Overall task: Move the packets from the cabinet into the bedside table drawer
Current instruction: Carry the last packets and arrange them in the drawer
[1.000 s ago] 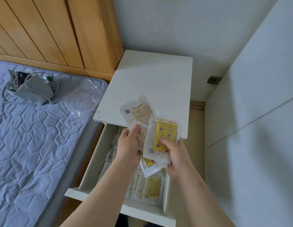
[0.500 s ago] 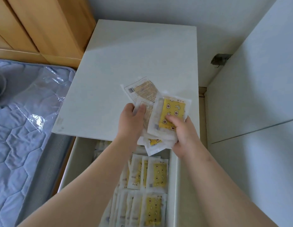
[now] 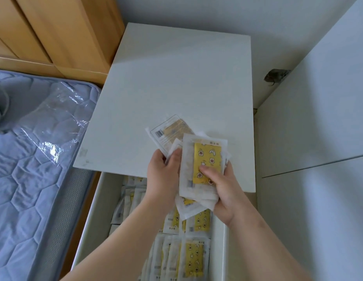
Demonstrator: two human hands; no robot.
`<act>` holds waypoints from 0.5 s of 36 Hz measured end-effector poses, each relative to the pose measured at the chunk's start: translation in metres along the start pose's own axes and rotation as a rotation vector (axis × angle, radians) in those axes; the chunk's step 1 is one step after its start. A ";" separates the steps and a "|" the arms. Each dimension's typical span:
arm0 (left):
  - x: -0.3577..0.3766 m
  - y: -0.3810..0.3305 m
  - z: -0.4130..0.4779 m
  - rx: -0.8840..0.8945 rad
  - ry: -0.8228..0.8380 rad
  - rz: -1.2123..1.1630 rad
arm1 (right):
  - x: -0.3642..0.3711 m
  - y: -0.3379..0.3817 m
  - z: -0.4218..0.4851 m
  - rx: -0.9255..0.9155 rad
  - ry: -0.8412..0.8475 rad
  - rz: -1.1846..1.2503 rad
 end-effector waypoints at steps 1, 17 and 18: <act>-0.001 0.001 -0.001 0.000 0.001 -0.025 | 0.000 -0.001 0.000 -0.002 -0.003 -0.007; -0.018 -0.016 -0.007 0.050 -0.062 -0.321 | -0.012 -0.016 -0.018 -0.079 -0.093 0.090; -0.021 -0.018 -0.006 0.062 -0.086 -0.318 | -0.013 -0.016 -0.019 -0.088 -0.107 0.068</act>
Point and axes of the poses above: each hand's wrist, its own z-axis towards the middle knuckle, its own x-axis out of the palm, y = z × x, the point moved 6 cm from there along z, towards the middle knuckle, and after that the axes turned 8 degrees about y, right-handed, at the moved point
